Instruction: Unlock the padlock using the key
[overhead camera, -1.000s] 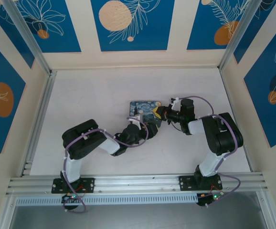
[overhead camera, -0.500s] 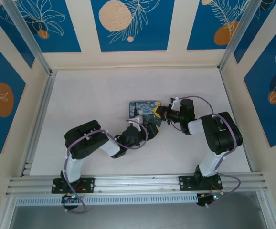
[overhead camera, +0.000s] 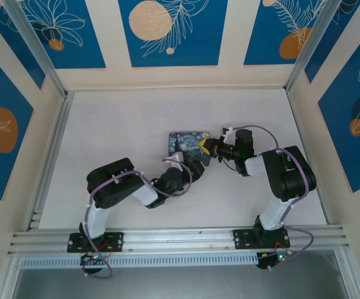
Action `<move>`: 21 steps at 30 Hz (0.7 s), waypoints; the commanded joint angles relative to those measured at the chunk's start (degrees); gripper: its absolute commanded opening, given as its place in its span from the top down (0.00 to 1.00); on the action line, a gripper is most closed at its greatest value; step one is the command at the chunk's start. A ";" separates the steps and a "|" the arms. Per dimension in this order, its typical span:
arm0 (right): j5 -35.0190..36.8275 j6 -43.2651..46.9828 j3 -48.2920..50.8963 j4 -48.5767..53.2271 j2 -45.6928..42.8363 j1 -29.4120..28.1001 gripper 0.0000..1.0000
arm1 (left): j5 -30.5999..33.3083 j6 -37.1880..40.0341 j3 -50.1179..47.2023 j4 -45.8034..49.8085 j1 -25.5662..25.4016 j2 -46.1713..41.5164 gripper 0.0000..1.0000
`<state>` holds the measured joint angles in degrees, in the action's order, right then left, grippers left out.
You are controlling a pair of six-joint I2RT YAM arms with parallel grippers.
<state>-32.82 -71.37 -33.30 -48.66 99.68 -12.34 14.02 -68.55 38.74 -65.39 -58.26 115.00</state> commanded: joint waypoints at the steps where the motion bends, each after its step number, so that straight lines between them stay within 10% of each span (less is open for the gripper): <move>1: 1.23 0.56 1.78 8.21 3.37 -0.49 1.00 | 3.56 -2.54 0.55 4.50 -0.54 0.48 0.35; 21: 1.00 0.40 1.91 8.19 3.17 -0.04 1.00 | 7.46 -6.14 0.28 11.01 -0.54 1.18 0.67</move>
<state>-32.86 -71.42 -33.30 -48.66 99.68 -12.27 19.35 -73.38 39.48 -59.94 -58.41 114.98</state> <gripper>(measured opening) 0.063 0.344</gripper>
